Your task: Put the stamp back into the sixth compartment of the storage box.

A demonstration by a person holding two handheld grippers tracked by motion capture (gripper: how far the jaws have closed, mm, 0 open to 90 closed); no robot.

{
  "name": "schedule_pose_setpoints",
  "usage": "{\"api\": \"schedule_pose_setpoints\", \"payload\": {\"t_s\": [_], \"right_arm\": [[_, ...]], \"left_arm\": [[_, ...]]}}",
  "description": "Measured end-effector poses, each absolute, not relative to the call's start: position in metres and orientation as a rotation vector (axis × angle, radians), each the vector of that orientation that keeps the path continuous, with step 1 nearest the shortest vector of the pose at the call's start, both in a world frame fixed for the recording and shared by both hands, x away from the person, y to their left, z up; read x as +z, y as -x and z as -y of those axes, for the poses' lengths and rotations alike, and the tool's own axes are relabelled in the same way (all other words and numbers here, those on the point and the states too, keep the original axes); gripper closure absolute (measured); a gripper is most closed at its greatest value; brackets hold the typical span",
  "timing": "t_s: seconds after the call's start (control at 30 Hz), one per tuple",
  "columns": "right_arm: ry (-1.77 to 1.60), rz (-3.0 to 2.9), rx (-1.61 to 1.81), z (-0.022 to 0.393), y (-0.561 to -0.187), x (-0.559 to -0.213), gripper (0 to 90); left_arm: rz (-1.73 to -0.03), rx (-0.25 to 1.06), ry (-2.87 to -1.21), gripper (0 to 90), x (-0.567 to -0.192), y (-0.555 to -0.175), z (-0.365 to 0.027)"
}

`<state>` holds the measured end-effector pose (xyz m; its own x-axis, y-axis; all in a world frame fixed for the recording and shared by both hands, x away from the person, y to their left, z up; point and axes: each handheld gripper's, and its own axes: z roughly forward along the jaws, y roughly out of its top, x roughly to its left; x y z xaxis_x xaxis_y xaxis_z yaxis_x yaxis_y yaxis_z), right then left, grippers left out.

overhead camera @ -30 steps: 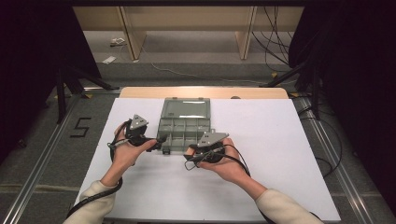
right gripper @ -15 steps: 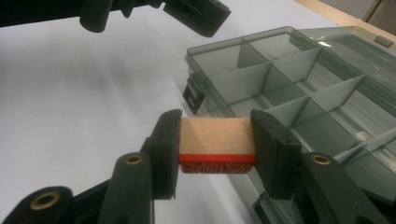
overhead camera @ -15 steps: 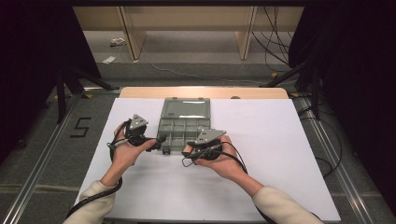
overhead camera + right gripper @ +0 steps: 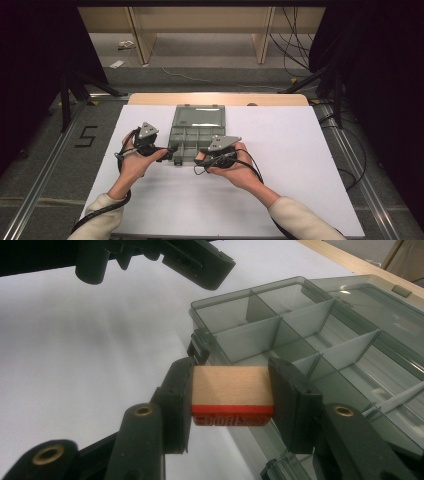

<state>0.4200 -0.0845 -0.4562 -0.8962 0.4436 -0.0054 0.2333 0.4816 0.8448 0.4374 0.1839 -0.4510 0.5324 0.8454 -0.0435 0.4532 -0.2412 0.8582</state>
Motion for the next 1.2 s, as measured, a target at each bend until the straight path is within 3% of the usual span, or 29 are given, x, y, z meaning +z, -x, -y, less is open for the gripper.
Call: {"api": "schedule_pose_setpoints", "payload": {"t_s": [1.2], "right_arm": [[-0.594,-2.489,1.387,0.074,-0.432,-0.454,56.0]], "left_arm": [[-1.063,0.561,-1.881,0.7,-0.450,-0.438,-0.183]]}}
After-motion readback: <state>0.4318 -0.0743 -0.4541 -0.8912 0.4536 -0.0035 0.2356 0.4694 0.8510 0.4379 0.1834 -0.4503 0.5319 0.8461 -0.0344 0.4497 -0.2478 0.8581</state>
